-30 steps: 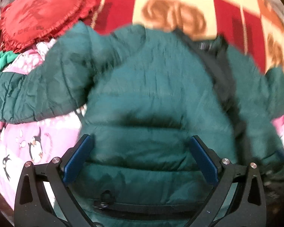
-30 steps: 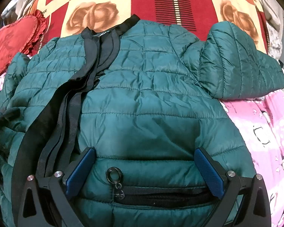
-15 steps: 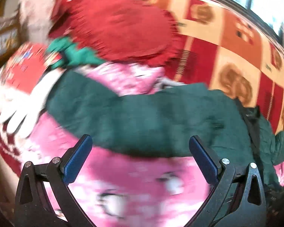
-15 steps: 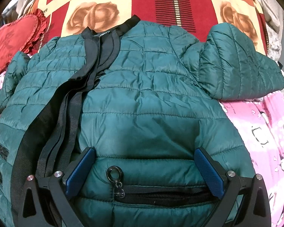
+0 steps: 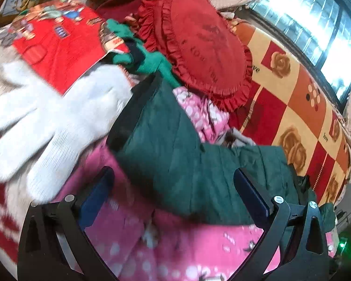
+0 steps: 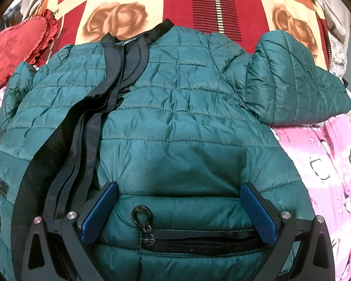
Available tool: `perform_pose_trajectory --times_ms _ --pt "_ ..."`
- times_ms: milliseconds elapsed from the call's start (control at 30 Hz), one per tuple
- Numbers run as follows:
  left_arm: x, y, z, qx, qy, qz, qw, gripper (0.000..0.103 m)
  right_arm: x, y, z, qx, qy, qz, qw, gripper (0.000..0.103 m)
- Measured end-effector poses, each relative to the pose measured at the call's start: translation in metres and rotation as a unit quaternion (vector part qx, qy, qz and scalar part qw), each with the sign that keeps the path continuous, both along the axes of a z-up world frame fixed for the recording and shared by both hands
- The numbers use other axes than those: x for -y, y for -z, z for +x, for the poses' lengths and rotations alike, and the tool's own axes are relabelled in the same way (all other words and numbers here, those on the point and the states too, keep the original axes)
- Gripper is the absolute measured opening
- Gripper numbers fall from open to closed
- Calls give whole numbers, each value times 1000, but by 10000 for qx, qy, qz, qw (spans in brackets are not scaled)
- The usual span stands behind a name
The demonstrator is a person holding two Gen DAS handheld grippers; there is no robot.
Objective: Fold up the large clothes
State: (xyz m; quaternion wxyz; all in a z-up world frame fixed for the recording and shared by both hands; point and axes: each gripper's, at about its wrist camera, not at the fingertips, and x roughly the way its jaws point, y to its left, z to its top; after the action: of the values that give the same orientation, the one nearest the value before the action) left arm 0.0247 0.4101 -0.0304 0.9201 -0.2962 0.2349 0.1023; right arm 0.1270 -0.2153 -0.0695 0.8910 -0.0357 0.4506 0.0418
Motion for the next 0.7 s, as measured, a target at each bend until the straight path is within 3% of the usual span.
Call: perform_pose_trajectory --times_ms 167,267,300,333,367,400,433,700 --pt "-13 -8 21 92 -81 161 9998 99 0 0 1 -2 0 -16 10000 103" --pt "-18 -9 31 -38 -213 237 9995 90 0 0 2 -2 0 -13 10000 103" --pt "-18 -10 33 -69 -232 247 9994 84 0 0 2 -3 0 -13 10000 103" --pt "-19 -10 37 -121 -229 239 9994 67 0 0 2 -3 0 -15 10000 103" --pt "-20 -10 39 -183 -213 205 9994 56 0 0 2 -2 -1 -16 10000 103" --pt "-22 -9 40 -267 -251 166 9992 33 0 0 2 -3 -1 -13 10000 103" --pt "-23 -10 41 -290 -260 103 9992 17 0 0 2 -4 -1 -11 10000 103" --pt "14 -45 38 21 147 470 9988 14 5 -13 0 44 149 -14 9999 103"
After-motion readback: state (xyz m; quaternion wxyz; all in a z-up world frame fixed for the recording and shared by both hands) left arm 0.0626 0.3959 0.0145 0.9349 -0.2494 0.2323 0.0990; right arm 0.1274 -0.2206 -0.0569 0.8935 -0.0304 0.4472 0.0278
